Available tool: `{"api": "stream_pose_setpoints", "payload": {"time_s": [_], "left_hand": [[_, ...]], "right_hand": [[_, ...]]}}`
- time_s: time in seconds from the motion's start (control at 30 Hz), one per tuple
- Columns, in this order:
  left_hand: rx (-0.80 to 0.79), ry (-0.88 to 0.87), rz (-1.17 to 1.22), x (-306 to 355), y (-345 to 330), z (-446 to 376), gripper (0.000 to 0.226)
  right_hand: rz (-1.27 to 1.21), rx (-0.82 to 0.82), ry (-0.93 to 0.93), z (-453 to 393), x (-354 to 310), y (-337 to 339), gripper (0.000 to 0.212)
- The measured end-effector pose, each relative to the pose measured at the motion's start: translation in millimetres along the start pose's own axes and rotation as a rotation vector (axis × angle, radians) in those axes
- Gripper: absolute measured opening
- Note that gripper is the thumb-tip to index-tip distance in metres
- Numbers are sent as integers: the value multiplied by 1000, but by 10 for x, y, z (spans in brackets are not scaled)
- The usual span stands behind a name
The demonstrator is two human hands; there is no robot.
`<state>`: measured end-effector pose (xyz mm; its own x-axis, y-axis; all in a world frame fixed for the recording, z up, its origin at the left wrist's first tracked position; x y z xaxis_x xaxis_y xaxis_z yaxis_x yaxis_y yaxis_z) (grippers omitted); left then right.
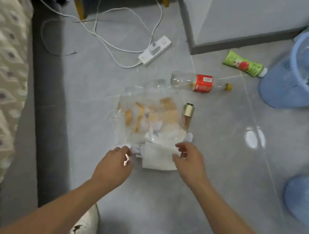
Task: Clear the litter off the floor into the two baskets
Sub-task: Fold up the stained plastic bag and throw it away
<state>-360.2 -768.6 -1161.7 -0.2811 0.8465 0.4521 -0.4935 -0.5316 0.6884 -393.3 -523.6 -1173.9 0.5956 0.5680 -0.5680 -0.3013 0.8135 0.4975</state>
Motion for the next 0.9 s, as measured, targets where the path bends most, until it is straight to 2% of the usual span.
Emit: {"api": "stream_pose_setpoints", "payload": {"time_s": [0.1,0.2,0.3,0.43,0.57,0.67,0.8,0.9], "left_hand": [[51,141,137,-521,12,-325,31],[125,226,292,-773,98,-801,42],[176,251,452,-751,164,-1252,48],[161,303,526,-752,90,-1594,57],[160,355,607,-803,-37,-1635,54],[147,310,609,-690,-54,-1584,35],[178,275,568,-488,17,-1273,30],[149,369,557,-404,15,-907,35]], "right_hand": [[120,89,0,-494,-70,-113,42],[161,151,-54,-1041,-133,-25,54],[110,146,-163,-1411,-143,14,53],[31,192,-214,-1552,-106,38,46],[-71,160,-205,-1519,-169,-30,35],[-250,77,-242,-1500,-143,-105,19],[-444,-63,-293,-1211,-167,-99,23],[-556,-176,-287,-825,-269,-52,26]]}}
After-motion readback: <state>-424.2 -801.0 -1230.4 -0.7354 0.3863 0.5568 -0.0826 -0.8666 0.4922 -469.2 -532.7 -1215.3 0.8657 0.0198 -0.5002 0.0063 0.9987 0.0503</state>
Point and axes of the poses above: each hand's wrist, its own z-axis away from the middle knuckle, its own y-axis out of the back of the hand, x = y × z, the point moved 8 cm from there along -z, towards the middle knuckle, and after that the axes turned 6 degrees about -y, right-handed, at the moved point
